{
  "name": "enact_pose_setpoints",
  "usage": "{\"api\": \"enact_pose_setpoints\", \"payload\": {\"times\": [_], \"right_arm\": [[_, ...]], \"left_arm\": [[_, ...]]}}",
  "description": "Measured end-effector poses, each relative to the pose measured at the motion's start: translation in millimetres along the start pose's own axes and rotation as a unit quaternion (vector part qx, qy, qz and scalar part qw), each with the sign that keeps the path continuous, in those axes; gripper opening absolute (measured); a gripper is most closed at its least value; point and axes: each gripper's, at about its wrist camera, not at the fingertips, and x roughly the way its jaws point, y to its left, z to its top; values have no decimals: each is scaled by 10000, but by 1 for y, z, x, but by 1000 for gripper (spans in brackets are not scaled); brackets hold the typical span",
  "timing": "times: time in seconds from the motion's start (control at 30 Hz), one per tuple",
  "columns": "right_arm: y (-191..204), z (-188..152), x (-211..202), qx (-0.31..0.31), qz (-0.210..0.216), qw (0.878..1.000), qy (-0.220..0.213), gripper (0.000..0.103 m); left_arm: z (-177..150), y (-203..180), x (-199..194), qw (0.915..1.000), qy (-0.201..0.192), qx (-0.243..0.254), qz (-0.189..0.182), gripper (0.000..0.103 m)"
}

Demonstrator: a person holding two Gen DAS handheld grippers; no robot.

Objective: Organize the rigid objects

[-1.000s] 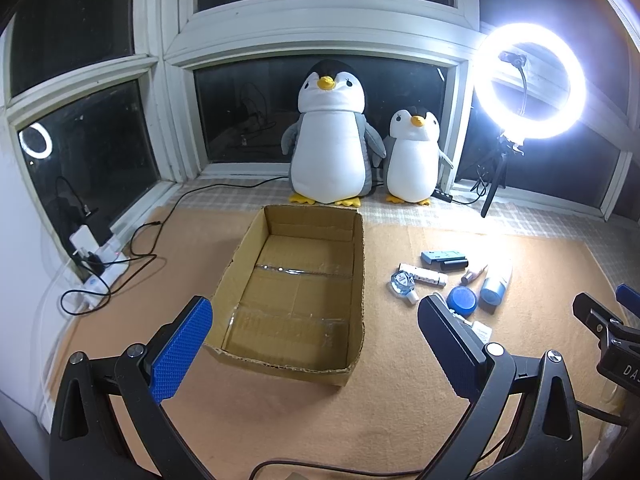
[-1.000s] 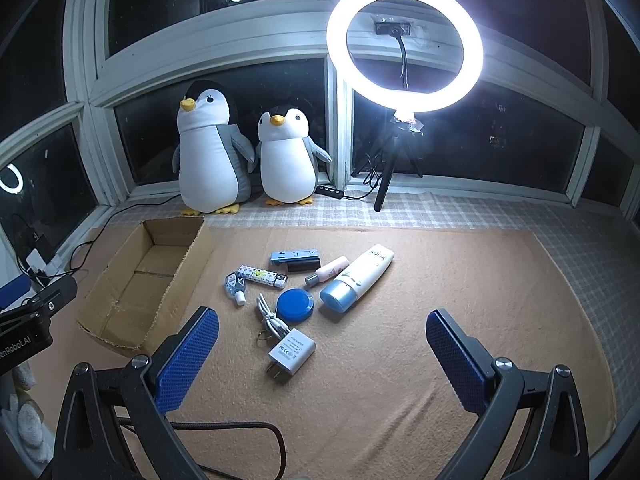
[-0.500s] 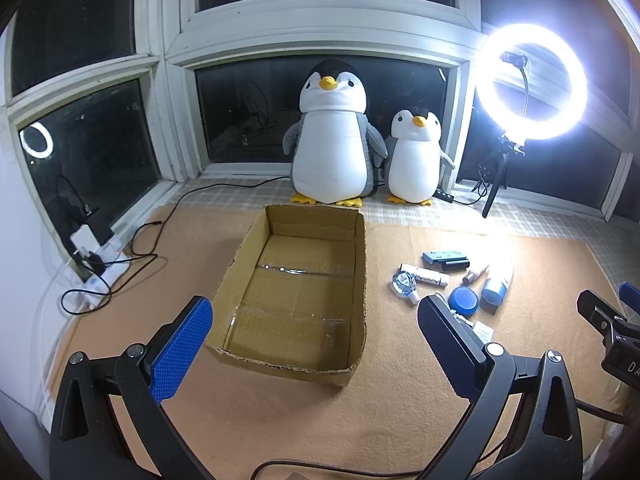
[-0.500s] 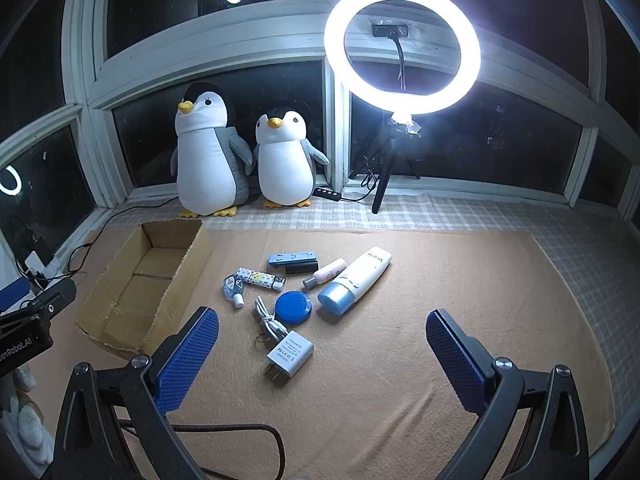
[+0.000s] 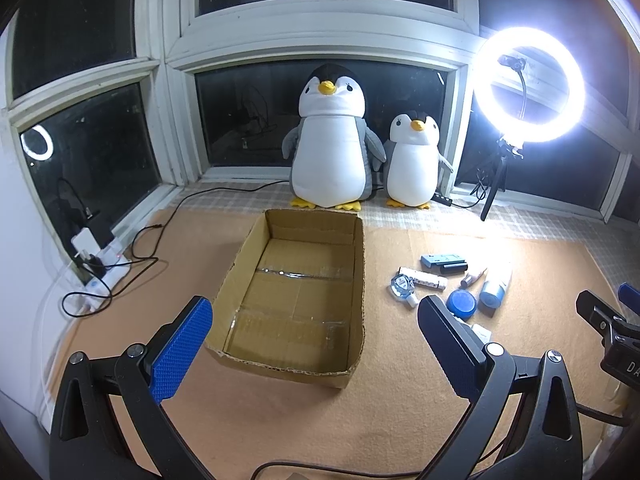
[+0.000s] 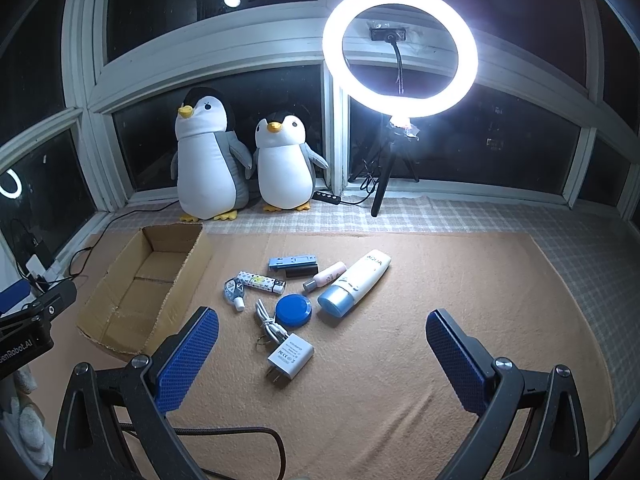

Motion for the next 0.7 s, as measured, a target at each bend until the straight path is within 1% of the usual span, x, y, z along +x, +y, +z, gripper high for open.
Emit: {"api": "enact_pose_setpoints", "payload": {"times": [0.7], "right_arm": [[0,0,3,17,4,10000,54,103]], "left_arm": [[-1,1,1,10000,13,-5,3,102]]}}
